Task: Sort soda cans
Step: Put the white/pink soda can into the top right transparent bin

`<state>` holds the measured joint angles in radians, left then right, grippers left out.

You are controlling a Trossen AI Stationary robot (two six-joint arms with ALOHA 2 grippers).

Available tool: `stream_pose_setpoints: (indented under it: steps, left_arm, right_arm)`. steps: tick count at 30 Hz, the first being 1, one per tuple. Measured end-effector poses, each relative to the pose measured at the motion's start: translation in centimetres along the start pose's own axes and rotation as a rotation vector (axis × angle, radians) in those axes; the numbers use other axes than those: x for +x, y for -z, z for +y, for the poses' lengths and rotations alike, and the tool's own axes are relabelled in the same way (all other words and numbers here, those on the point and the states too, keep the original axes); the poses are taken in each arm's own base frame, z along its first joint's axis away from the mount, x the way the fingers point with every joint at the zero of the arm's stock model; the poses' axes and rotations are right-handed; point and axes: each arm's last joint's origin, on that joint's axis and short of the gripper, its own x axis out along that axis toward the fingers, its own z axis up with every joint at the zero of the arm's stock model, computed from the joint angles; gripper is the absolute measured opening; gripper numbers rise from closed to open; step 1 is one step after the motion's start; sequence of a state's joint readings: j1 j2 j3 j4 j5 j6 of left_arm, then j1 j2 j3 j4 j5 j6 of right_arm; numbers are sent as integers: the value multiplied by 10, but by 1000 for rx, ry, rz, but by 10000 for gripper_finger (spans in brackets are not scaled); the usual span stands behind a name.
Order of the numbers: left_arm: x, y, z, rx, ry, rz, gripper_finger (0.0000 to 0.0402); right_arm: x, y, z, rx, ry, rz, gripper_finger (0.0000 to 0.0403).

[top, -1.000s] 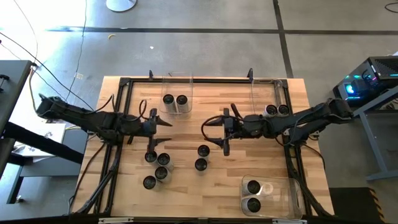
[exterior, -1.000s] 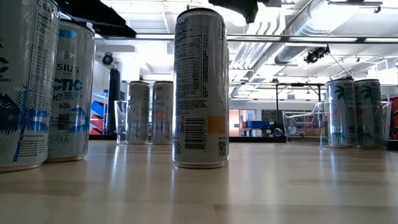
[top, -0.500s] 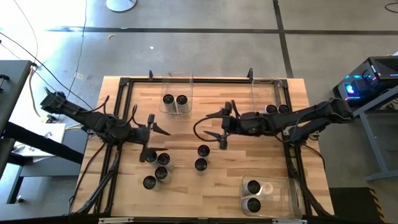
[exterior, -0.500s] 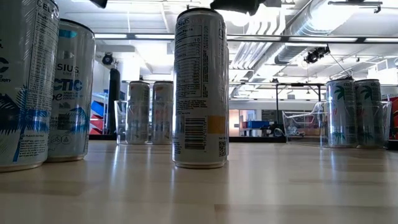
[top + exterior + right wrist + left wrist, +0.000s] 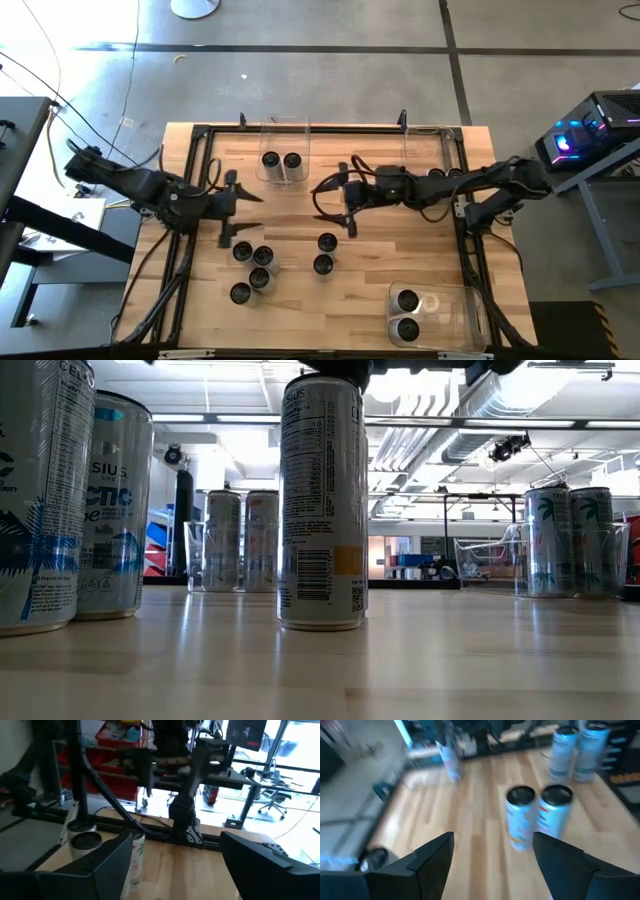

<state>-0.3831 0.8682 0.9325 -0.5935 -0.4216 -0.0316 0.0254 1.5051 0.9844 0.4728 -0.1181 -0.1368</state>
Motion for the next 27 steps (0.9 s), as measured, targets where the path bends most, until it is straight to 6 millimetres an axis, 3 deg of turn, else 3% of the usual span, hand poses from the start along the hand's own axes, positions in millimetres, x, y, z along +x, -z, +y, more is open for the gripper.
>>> stream_pose_setpoints:
  steps: [5,10,18,27]
  left_arm:
    - [-31,-9,3,-134,103,157,266]
    - [-44,0,3,-308,110,299,266]
    - [-35,32,-9,-345,54,478,266]
    - [-22,63,-23,-401,21,591,266]
  right_arm:
    - [4,3,2,36,-5,-8,296]
    - [-3,-10,17,56,-47,-34,296]
    - [-37,-37,45,141,-28,36,296]
    - [-49,-18,81,212,76,305,296]
